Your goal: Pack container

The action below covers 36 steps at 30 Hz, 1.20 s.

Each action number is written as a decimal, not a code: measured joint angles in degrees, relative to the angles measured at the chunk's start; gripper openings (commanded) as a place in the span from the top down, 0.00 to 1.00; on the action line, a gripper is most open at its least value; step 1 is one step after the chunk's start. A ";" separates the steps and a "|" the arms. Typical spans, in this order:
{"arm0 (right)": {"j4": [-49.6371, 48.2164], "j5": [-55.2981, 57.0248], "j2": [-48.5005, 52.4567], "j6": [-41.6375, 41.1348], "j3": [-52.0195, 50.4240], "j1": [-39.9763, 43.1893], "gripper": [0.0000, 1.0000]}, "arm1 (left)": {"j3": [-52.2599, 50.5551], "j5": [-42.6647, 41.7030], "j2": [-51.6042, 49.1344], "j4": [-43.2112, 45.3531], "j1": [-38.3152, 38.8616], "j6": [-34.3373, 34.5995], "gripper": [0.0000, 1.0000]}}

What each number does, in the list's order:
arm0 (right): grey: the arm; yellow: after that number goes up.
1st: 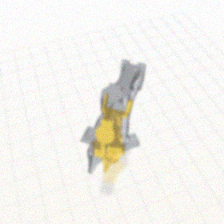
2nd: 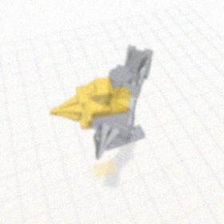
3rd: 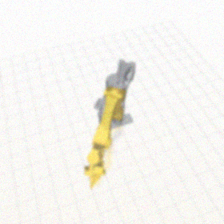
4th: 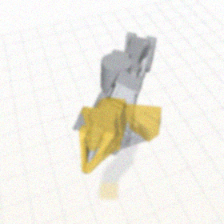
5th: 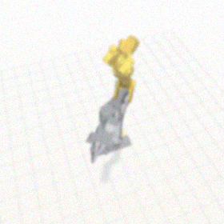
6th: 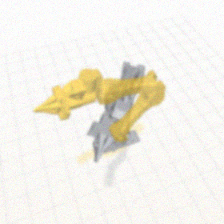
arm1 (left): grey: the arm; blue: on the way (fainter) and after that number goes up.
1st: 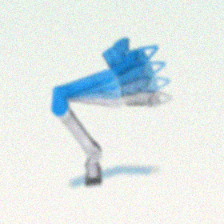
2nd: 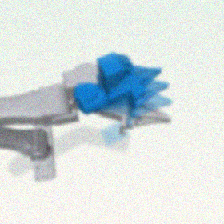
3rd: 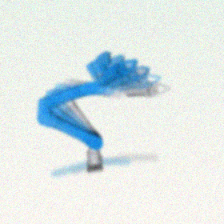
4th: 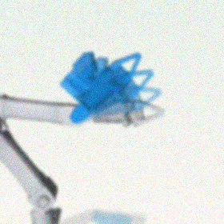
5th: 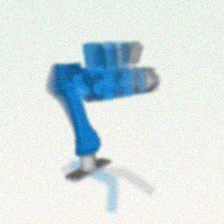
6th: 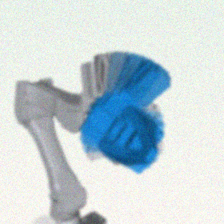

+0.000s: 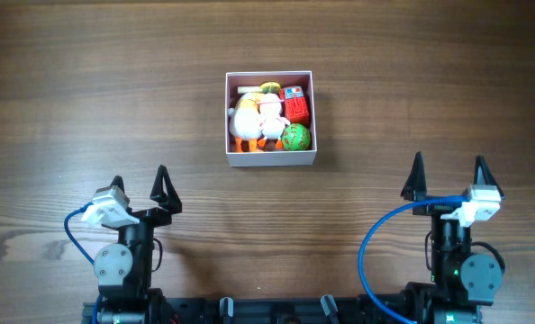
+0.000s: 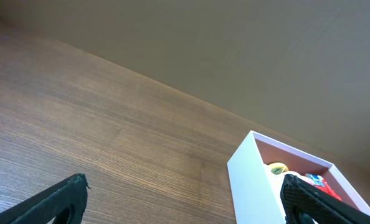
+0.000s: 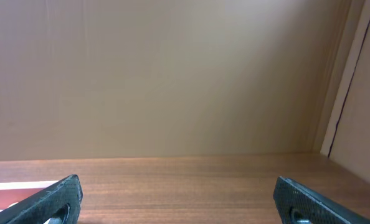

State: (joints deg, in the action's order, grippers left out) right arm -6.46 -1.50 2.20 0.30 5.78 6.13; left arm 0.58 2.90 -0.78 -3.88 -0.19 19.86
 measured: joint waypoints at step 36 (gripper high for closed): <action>6.25 -2.84 -1.20 -0.22 -5.40 -0.11 0.00 | 0.00 0.00 0.00 0.00 0.00 0.00 0.00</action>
State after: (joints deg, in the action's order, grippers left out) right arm -0.21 -4.34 0.99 0.08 0.38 6.02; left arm 0.58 2.90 -0.78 -3.88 -0.19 19.86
